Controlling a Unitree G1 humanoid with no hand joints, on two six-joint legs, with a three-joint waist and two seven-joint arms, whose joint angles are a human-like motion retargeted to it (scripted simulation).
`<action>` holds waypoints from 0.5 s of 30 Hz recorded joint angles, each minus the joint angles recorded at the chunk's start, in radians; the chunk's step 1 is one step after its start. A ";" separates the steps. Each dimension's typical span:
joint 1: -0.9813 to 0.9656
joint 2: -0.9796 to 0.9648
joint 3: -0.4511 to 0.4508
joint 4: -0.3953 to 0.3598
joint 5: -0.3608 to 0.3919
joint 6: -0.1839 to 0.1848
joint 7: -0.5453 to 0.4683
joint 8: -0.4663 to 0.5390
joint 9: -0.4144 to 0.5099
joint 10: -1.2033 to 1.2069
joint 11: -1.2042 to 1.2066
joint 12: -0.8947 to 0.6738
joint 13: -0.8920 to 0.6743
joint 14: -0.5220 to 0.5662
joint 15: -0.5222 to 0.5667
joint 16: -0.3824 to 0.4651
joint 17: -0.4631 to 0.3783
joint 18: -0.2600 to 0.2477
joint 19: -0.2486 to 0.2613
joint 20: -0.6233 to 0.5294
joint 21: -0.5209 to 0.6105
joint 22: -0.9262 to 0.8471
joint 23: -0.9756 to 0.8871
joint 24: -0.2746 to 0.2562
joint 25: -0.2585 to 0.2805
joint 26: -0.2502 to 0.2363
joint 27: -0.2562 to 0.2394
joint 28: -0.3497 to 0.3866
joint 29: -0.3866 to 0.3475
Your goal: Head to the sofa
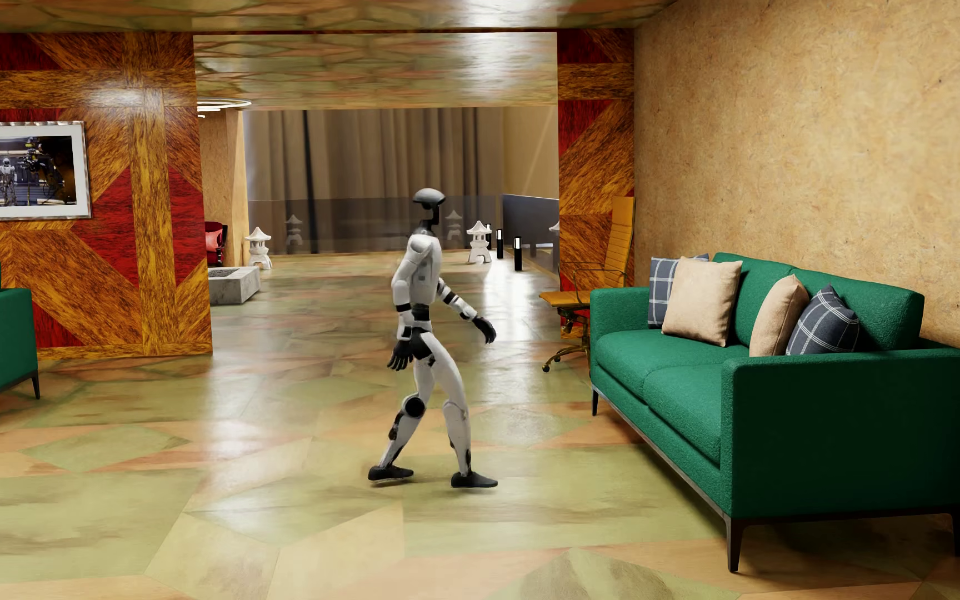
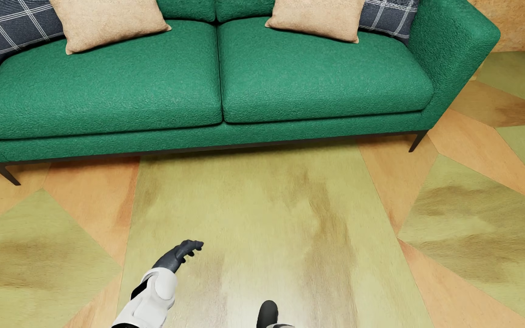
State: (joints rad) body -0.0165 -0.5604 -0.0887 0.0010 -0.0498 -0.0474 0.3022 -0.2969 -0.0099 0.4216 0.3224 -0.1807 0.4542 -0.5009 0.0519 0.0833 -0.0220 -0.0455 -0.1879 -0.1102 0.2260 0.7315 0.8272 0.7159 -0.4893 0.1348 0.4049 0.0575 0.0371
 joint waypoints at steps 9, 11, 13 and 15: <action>-0.538 0.270 0.095 0.213 0.059 0.079 -0.232 -0.024 0.031 0.878 0.179 0.247 -0.473 0.367 -0.334 -0.001 -0.151 -0.028 0.079 0.182 0.092 0.031 0.048 -0.063 -0.161 0.089 -0.015 0.027 -0.126; -0.580 0.342 0.117 0.238 0.087 0.089 -0.187 0.014 0.028 0.636 0.150 0.321 -0.618 0.324 -0.373 0.019 -0.206 -0.045 0.102 0.248 0.115 0.040 0.044 -0.100 -0.179 0.109 -0.018 0.040 -0.109; -0.555 0.394 0.135 0.244 0.111 0.096 -0.103 0.068 0.019 0.244 0.125 0.400 -0.724 0.373 -0.410 0.056 -0.240 0.000 0.123 0.262 0.121 0.047 -0.013 -0.091 -0.174 0.115 -0.053 0.005 -0.122; -0.494 0.439 0.142 0.226 0.124 0.099 -0.067 0.128 0.006 -0.094 0.099 0.479 -0.793 0.488 -0.442 0.056 -0.254 -0.005 0.140 0.297 0.130 0.060 -0.079 -0.094 -0.149 0.140 -0.108 0.003 -0.162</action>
State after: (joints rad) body -0.5107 -0.1213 0.0536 0.2273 0.0738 0.0519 0.2350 -0.1693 -0.0040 0.3273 0.4212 0.2985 -0.3390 -0.0125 -0.3903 0.1388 -0.2757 -0.0501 -0.0475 0.1863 0.3558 0.7917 0.7482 0.6216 -0.6380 0.2752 0.2970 0.0606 -0.1247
